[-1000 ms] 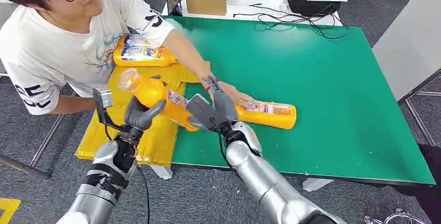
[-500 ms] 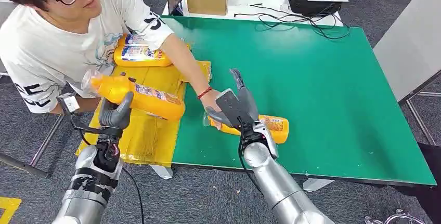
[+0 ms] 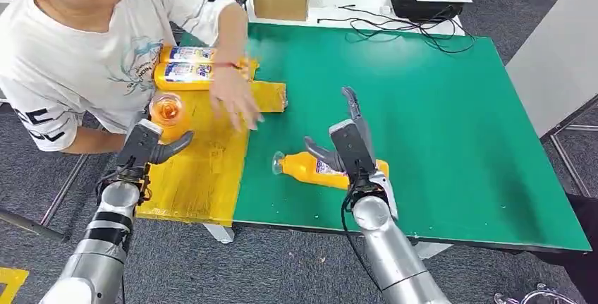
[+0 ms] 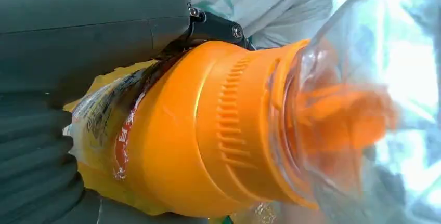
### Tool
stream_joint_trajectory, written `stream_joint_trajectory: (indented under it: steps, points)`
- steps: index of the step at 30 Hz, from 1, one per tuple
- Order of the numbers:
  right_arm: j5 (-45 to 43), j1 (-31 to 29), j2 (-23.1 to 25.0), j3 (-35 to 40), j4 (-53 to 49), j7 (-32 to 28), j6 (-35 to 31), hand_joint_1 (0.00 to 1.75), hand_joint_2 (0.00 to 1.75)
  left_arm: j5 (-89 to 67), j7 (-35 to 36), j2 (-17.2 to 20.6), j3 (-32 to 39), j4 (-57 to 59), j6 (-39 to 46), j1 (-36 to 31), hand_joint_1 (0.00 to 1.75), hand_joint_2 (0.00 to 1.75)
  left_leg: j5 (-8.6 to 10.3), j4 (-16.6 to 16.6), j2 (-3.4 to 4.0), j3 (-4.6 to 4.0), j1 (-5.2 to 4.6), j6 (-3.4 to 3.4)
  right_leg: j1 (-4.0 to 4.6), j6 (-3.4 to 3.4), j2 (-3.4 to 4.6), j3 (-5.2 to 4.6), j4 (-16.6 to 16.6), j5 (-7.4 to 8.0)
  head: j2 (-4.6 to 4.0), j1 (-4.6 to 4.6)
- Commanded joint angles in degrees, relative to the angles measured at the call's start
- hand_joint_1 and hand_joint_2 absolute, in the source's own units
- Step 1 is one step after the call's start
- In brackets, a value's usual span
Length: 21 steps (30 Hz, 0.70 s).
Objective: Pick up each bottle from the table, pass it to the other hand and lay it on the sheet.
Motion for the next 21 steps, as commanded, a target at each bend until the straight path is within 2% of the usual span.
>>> stream_joint_trajectory:
  steps: [1,7,9,13,15,16,19,21]
  points:
    - [-0.23,-0.95,-0.9,-1.56,0.42,-0.13,0.53,0.0,1.75,-0.71,-0.14,1.1,-1.97,5.53,-0.02,-3.71,1.75,1.75,-0.18,0.01,-0.03,0.36,0.05,-0.07,0.06,-0.09,-0.04,0.37,0.01,-0.19,0.0,0.0]
    - [-0.19,-0.85,-0.95,-1.75,0.73,-0.19,1.73,0.0,1.75,-12.82,-0.2,3.31,-6.17,6.9,4.75,-4.06,1.75,1.75,-0.13,0.0,-0.09,0.29,0.05,-0.07,0.06,-0.09,-0.1,0.3,0.01,-0.17,0.0,-0.02]
    - [-0.19,-0.72,-1.03,-1.51,0.35,-0.42,2.26,0.0,1.75,-17.94,-0.38,5.03,-8.33,7.41,6.86,-3.94,1.75,1.75,-0.16,0.01,-0.08,0.36,0.04,-0.08,0.05,-0.1,-0.09,0.36,0.04,-0.2,0.0,-0.02]
    - [-1.48,-3.36,-1.37,-0.93,2.23,-1.16,4.39,0.0,1.75,-33.24,-2.66,11.26,-18.81,12.02,9.98,-5.73,1.75,1.75,-0.12,0.02,0.06,0.24,0.03,-0.07,0.04,-0.09,0.04,0.2,0.05,-0.12,0.0,0.0]
    - [-1.98,-4.32,-1.31,-1.08,3.16,-1.26,5.16,0.0,1.75,-38.09,-1.52,11.88,-23.42,15.91,10.08,-7.54,1.75,1.75,-0.17,0.03,0.04,0.35,0.05,-0.08,0.06,-0.12,-0.01,0.32,0.07,-0.19,0.0,0.0]
    - [-2.02,-4.68,-1.25,-0.95,3.45,-1.27,5.52,0.0,1.75,-42.94,0.61,12.28,-27.74,19.04,10.35,-9.33,1.75,1.75,-0.03,-0.02,-0.01,0.11,0.0,-0.04,0.01,-0.05,-0.06,0.1,0.02,-0.07,0.0,-0.02]
    - [-2.05,-4.83,-1.08,-0.36,3.33,-1.24,5.99,0.0,1.75,-46.87,1.92,12.18,-32.78,24.12,10.36,-11.98,1.75,1.75,-0.15,0.05,-0.07,0.35,0.04,-0.08,0.04,-0.1,-0.1,0.35,0.09,-0.21,0.0,0.0]
    - [-2.05,-4.86,-1.05,-0.23,3.28,-1.24,6.07,0.0,1.75,-47.41,2.35,12.13,-33.46,24.71,10.73,-12.32,1.75,1.75,-0.07,0.0,-0.02,0.19,0.03,-0.05,0.03,-0.06,-0.06,0.19,0.02,-0.11,0.0,0.0]
